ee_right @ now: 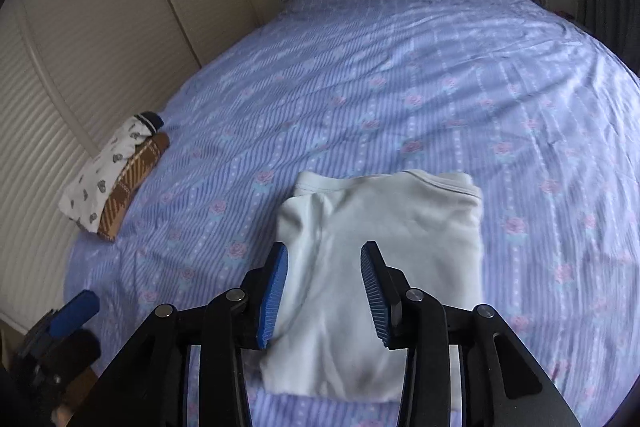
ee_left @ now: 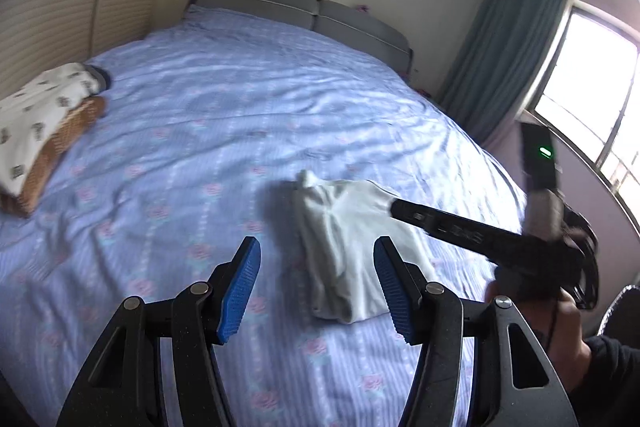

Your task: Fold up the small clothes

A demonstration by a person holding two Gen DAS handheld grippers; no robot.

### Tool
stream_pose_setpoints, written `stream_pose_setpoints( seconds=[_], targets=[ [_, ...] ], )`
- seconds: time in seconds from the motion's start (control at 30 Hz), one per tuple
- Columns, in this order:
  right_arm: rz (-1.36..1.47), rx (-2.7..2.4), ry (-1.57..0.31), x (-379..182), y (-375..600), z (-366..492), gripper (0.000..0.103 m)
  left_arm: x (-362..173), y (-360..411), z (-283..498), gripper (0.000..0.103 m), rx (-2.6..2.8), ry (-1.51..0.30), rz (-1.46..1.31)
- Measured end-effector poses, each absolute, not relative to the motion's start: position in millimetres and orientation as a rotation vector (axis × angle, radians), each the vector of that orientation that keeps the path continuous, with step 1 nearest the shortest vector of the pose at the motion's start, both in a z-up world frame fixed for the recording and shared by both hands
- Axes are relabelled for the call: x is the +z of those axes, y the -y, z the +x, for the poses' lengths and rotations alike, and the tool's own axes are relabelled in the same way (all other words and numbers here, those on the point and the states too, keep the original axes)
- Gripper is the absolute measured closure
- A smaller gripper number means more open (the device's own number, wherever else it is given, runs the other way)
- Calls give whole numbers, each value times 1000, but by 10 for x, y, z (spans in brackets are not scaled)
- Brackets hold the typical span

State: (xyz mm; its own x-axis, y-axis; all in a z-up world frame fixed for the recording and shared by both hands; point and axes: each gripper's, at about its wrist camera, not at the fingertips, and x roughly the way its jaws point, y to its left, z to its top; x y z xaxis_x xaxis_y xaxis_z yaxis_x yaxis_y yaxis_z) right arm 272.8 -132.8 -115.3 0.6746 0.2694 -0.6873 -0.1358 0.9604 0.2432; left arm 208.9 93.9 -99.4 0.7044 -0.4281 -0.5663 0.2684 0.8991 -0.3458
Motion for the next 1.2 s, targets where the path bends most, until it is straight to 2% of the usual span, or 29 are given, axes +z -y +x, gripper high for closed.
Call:
stream_pose_setpoints(
  seconds=[0.1,0.23,0.4,0.47,0.5,0.53,0.83,0.87,0.93,1.0,1.1,1.2],
  targets=[
    [159,151,-719,-1153,1717,2476,58,-1059,-726,2289,47,-437,-703,-220],
    [172,65,-711,-1238,2152,2338,57,-1227,-453,2644,63,-438,-765,-166],
    [222,51,-709,-1291,2441,2244,57,-1529,-262,3047,70,-400,-864,-155],
    [218,59,-702,-1303,2455,2224,57,-1625,-208,3175,81,-381,-898,-141],
    [216,63,-697,-1304,2456,2225,57,-1662,-205,3222,94,-373,-915,-141],
    [217,68,-693,-1313,2455,2214,57,-1690,-205,3266,97,-365,-930,-143],
    [267,111,-691,-1374,2463,2211,57,-1629,-191,3374,95,-330,-922,-103],
    [273,124,-699,-1391,2455,2217,57,-1643,-196,3345,92,-332,-930,-104],
    [286,170,-730,-1434,2416,2243,57,-1635,-213,3291,72,-327,-931,-116],
    [293,217,-759,-1471,2366,2268,57,-1601,-269,3153,64,-307,-913,-122],
    [292,267,-796,-1521,2289,2290,57,-1614,-370,2969,58,-300,-928,-160],
    [282,292,-822,-1585,2211,2283,57,-1699,-396,2822,58,-322,-969,-176]
  ],
)
